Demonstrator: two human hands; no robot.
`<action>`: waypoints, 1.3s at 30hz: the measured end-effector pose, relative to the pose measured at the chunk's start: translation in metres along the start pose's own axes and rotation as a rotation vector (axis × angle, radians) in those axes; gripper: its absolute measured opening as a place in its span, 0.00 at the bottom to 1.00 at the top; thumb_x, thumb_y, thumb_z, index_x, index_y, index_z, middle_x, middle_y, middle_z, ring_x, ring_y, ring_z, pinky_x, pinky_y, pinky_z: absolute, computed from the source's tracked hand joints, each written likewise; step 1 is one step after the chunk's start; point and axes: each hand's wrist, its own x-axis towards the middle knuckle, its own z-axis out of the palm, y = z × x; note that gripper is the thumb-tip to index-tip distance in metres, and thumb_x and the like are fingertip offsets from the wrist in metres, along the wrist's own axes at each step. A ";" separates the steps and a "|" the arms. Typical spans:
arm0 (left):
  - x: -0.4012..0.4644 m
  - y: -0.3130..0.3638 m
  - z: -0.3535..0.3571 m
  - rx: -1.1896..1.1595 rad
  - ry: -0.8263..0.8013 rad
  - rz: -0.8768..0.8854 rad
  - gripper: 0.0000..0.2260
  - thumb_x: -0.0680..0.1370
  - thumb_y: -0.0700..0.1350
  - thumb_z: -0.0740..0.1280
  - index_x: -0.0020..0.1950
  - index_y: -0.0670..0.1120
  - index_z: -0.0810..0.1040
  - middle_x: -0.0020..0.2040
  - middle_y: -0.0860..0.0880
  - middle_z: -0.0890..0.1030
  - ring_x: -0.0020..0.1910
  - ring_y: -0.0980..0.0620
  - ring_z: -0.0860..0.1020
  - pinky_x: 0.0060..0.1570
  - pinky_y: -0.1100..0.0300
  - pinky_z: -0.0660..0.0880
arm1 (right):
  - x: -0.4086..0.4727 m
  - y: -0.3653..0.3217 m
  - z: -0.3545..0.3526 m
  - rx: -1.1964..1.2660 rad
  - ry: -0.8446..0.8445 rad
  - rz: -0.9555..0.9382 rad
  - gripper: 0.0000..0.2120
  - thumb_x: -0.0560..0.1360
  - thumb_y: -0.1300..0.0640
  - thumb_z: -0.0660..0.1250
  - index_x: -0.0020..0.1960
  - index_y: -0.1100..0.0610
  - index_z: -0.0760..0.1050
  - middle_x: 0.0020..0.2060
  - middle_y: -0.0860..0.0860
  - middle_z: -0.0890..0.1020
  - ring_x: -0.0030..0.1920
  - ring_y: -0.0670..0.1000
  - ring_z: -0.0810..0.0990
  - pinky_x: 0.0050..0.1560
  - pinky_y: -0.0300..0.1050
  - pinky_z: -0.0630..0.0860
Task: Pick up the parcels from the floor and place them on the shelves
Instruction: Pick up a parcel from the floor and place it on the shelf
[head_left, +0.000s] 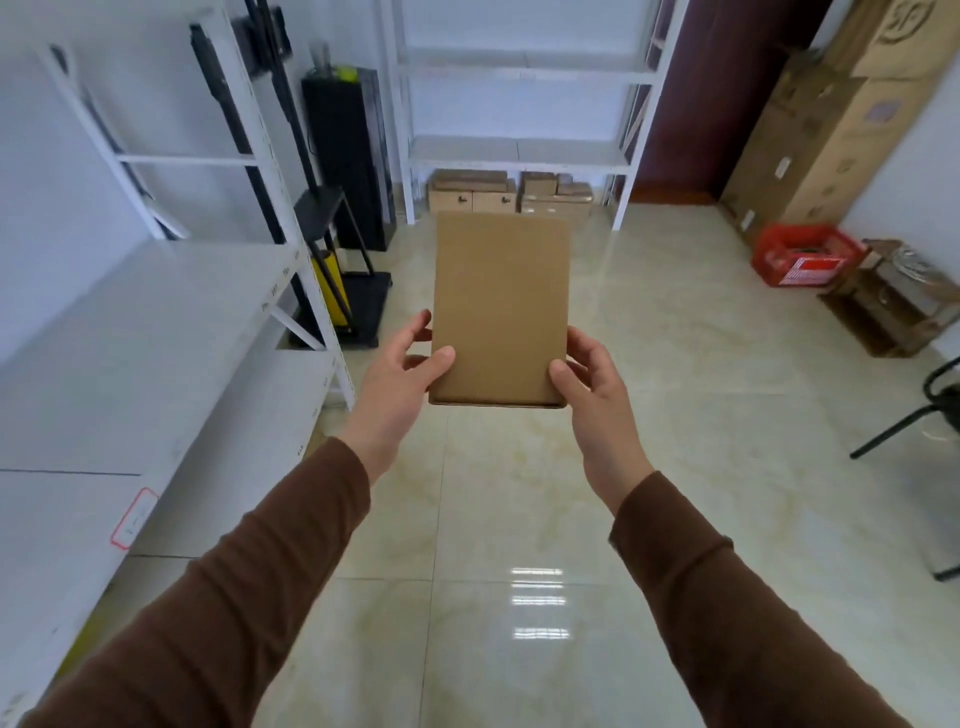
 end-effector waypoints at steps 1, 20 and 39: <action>0.008 0.004 0.002 0.003 0.001 0.014 0.24 0.82 0.51 0.68 0.78 0.59 0.68 0.66 0.56 0.75 0.64 0.53 0.77 0.63 0.55 0.76 | 0.007 -0.006 0.000 -0.004 -0.007 -0.015 0.24 0.82 0.57 0.65 0.77 0.50 0.70 0.70 0.45 0.77 0.69 0.48 0.76 0.66 0.46 0.76; 0.317 0.016 0.002 -0.200 -0.201 -0.147 0.23 0.83 0.57 0.63 0.75 0.52 0.66 0.61 0.51 0.79 0.52 0.52 0.78 0.50 0.52 0.75 | 0.303 -0.025 0.065 0.026 0.022 0.084 0.20 0.81 0.49 0.68 0.72 0.51 0.75 0.60 0.49 0.83 0.56 0.45 0.82 0.50 0.36 0.76; 0.696 0.050 0.116 -0.045 -0.327 -0.207 0.48 0.69 0.79 0.60 0.82 0.54 0.62 0.75 0.50 0.75 0.72 0.51 0.75 0.77 0.45 0.65 | 0.697 0.017 -0.008 -0.190 -0.098 -0.117 0.27 0.82 0.51 0.67 0.79 0.42 0.66 0.71 0.45 0.76 0.69 0.43 0.75 0.62 0.39 0.74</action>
